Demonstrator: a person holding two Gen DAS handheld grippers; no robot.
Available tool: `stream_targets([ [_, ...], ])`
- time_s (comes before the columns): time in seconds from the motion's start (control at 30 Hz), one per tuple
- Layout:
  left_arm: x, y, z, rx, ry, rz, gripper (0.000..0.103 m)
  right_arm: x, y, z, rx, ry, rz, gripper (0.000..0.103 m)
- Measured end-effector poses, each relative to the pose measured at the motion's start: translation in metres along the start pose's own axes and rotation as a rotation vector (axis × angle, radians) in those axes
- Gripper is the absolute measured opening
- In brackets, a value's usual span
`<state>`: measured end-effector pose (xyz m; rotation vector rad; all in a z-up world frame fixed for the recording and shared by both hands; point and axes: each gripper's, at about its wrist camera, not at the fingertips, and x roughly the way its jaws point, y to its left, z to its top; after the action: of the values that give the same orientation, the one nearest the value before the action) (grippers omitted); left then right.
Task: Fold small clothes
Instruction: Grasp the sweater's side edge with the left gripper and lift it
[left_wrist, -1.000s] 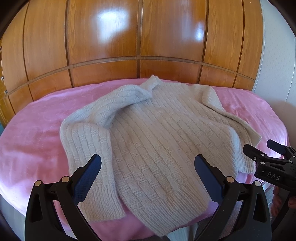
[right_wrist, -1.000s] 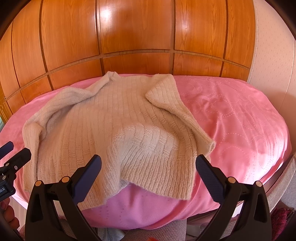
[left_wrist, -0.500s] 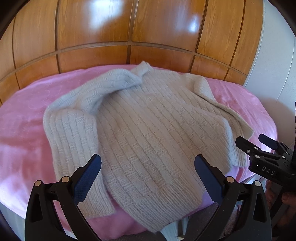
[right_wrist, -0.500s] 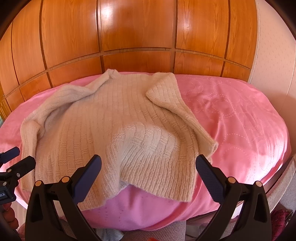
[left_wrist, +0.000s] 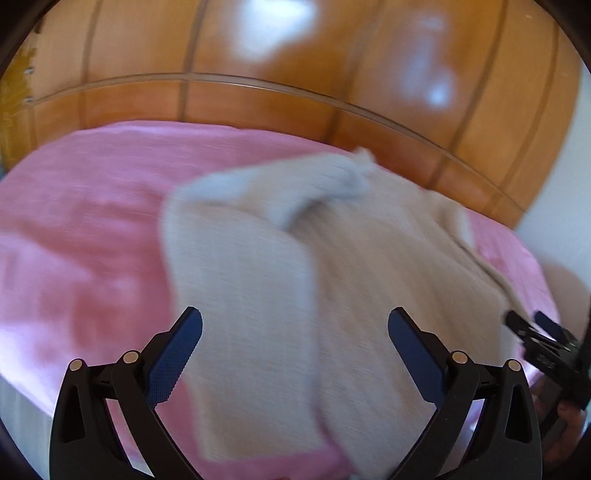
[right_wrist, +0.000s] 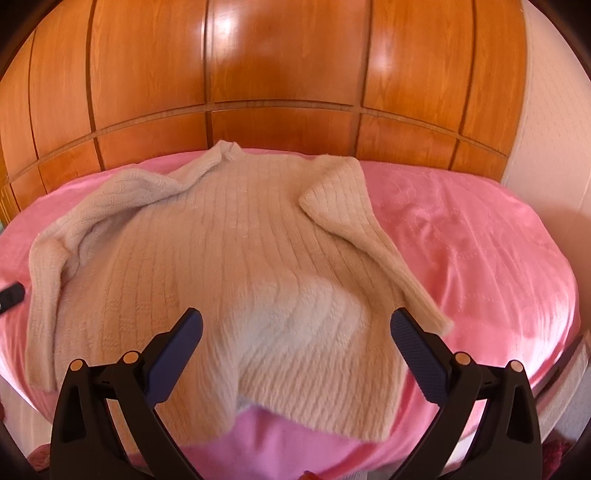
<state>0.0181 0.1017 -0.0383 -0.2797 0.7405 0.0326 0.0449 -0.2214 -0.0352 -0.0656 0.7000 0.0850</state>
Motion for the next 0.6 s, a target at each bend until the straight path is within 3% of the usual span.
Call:
stream_targets([
  [0.17, 0.017, 0.043, 0.014, -0.062, 0.018, 0.090, 0.100, 0.025, 0.012, 0.007, -0.031, 0.018, -0.018, 0.101],
  [0.3, 0.039, 0.067, 0.015, -0.158, 0.064, 0.053, 0.097, 0.029, 0.016, 0.003, -0.031, 0.026, -0.005, 0.101],
  [0.33, 0.044, 0.068, 0.013, -0.167, 0.074, 0.022, 0.090, 0.028, 0.017, 0.002, -0.034, 0.022, -0.004, 0.101],
  [0.37, 0.051, 0.066, 0.012, -0.165, 0.090, -0.014, 0.074, 0.027, 0.017, 0.001, -0.038, 0.018, -0.008, 0.101],
  [0.4, 0.060, 0.065, 0.009, -0.161, 0.134, -0.048, 0.064, 0.026, 0.018, 0.000, -0.039, 0.017, -0.015, 0.101],
  [0.43, 0.066, 0.064, 0.006, -0.167, 0.160, -0.046, 0.060, 0.026, 0.017, -0.001, -0.033, 0.016, -0.016, 0.101],
  [0.5, 0.063, 0.062, 0.002, -0.180, 0.130, -0.032, 0.059, 0.027, 0.017, -0.002, -0.018, 0.023, -0.010, 0.101],
  [0.53, 0.060, 0.062, 0.000, -0.198, 0.124, -0.024, 0.050, 0.028, 0.016, -0.003, -0.010, 0.032, -0.008, 0.101],
  [0.57, 0.059, 0.064, 0.001, -0.213, 0.129, -0.020, 0.030, 0.028, 0.016, -0.004, -0.006, 0.036, -0.006, 0.101],
  [0.6, 0.057, 0.067, 0.002, -0.221, 0.142, -0.023, 0.018, 0.029, 0.016, -0.004, -0.002, 0.039, -0.004, 0.101],
])
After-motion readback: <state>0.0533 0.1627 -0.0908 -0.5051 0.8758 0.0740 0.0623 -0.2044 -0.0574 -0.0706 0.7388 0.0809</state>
